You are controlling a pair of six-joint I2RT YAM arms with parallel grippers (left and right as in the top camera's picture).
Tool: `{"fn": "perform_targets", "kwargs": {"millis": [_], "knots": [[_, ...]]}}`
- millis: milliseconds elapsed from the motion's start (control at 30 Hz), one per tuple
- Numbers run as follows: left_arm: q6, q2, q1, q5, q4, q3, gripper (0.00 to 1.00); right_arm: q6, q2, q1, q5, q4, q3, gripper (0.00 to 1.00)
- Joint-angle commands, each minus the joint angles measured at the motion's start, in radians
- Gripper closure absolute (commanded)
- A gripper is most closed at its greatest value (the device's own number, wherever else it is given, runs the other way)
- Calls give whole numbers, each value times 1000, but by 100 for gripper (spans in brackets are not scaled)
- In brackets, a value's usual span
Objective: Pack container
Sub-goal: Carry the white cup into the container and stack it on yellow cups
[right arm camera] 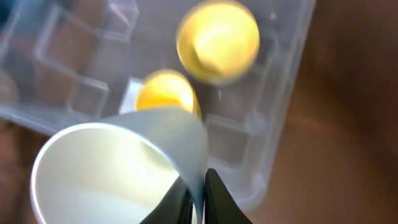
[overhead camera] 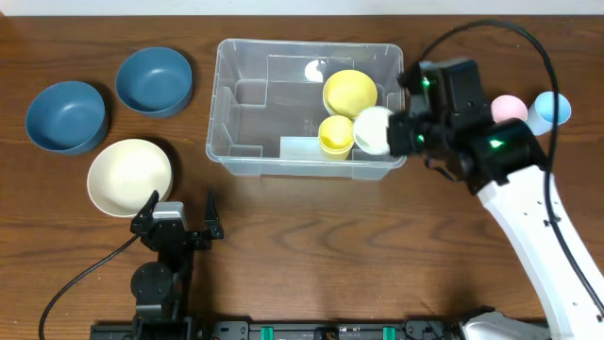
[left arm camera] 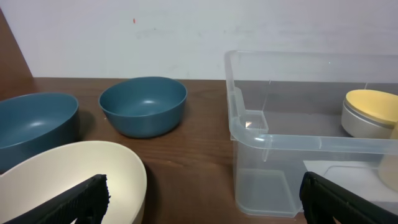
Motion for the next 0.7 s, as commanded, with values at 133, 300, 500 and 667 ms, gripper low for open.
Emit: {"fn": "perform_targets", "kwargs": {"millis": [133,300,500,667], "knots": [[13,-1,6,3,-34,-17,2,53,182,21,4,145,16,95],[13,-1,6,3,-34,-17,2,53,306,31,-40,192,17,98],[13,-1,6,3,-34,-17,2,54,370,64,-54,216,17,98],[14,-1,6,3,-34,-17,2,53,369,79,-52,222,19,56]]}}
